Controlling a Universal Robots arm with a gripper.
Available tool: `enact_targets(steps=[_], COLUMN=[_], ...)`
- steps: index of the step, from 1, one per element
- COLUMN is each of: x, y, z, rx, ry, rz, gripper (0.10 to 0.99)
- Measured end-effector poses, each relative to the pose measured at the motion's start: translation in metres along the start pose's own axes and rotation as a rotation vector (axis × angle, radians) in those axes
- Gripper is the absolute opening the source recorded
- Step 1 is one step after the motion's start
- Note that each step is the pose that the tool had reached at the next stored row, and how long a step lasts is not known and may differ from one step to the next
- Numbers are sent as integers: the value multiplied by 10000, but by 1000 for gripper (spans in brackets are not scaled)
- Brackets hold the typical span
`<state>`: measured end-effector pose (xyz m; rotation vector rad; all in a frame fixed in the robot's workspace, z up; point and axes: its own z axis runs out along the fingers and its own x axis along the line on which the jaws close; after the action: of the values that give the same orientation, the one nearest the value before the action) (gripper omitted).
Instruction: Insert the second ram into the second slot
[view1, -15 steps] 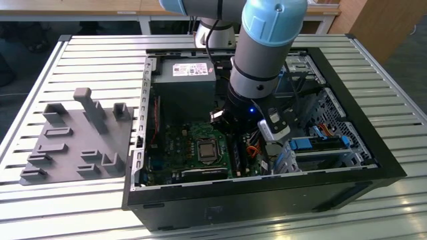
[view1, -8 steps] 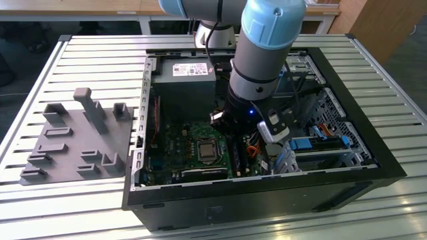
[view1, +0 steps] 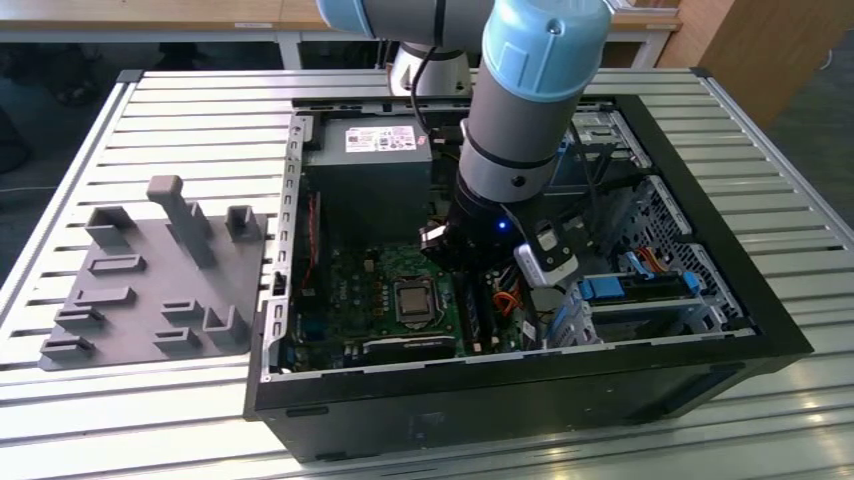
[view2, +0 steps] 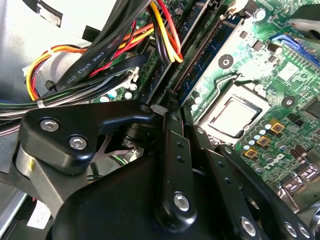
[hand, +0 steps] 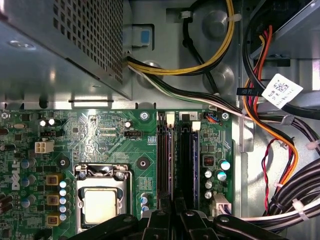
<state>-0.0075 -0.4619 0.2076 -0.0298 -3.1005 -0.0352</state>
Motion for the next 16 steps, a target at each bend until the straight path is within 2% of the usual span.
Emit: enact_targets(steps=[16], x=[-1], y=[-1], z=[24], rx=[3], ry=[1], rz=[0], gripper=[141])
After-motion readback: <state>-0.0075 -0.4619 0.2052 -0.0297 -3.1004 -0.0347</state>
